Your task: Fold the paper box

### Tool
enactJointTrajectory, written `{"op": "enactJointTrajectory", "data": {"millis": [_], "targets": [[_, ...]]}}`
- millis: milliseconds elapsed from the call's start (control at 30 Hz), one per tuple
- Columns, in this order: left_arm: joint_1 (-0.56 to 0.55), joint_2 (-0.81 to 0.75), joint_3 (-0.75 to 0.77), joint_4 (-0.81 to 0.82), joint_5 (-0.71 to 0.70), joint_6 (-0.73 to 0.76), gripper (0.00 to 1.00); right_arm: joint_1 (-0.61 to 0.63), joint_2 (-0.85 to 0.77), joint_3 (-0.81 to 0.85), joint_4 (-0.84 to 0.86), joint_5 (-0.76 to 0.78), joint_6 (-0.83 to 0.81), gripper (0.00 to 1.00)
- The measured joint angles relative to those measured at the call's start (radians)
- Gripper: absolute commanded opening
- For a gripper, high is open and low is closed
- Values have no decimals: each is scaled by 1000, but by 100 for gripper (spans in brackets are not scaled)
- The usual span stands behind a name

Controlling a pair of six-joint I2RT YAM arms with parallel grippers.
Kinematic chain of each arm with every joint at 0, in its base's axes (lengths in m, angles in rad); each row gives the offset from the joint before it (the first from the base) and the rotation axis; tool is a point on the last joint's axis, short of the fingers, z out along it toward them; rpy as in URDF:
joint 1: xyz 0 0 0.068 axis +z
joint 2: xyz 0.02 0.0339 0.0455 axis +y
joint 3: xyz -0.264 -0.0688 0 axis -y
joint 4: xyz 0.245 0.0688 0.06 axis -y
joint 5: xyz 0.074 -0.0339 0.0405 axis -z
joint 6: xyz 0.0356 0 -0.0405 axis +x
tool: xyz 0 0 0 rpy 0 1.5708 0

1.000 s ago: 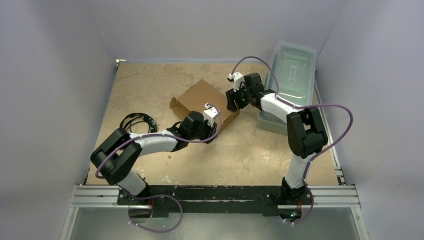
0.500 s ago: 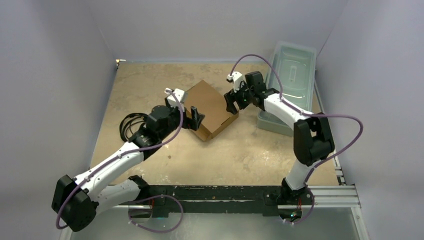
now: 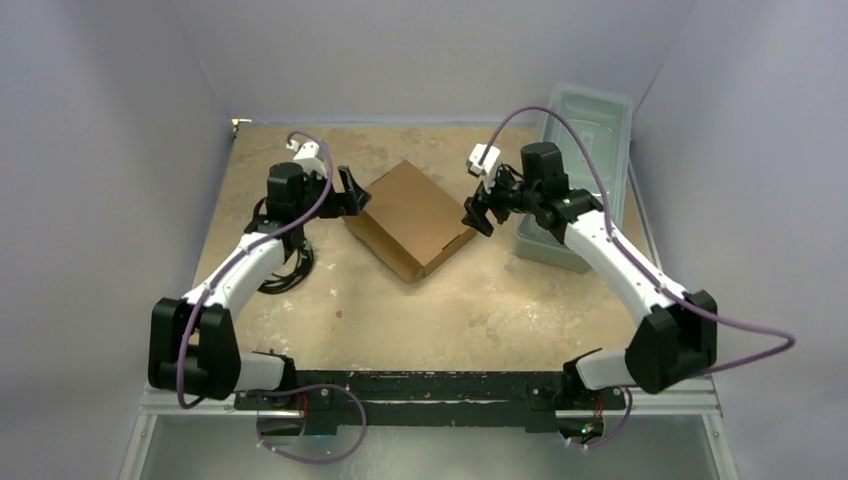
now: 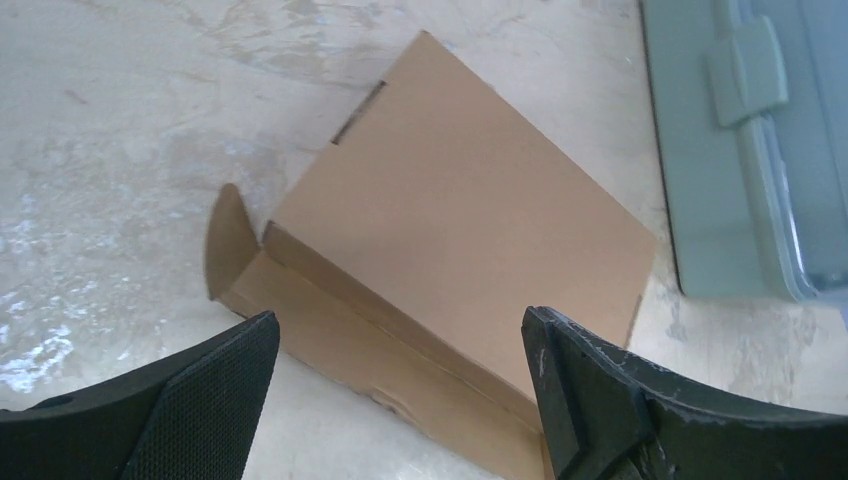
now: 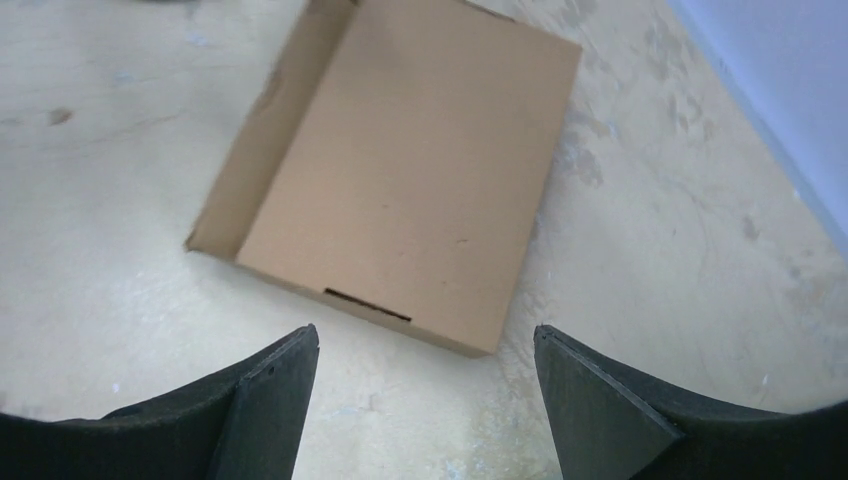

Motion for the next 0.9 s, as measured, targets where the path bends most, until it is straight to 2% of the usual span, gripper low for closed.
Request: {"op": "enactJointTrajectory", "data": {"millis": [167,300,500,700,900], "targets": [[101,117,43,19,56,-11,92,0,-159,-74,-35,-136,-140,93],[166,195,63,45,87,-12,91,0,-251,-161,-64,-280,-318,96],[237,322,160,64,126,-8,87,1,-193,-187,-203,-421,-558,95],[247,452,287,49,176,0,83,1,-168,-189,-253,-457,-649,93],[279,550,335,50,261,-6,75,1,-150,-194,-226,-456,-613,87]]}}
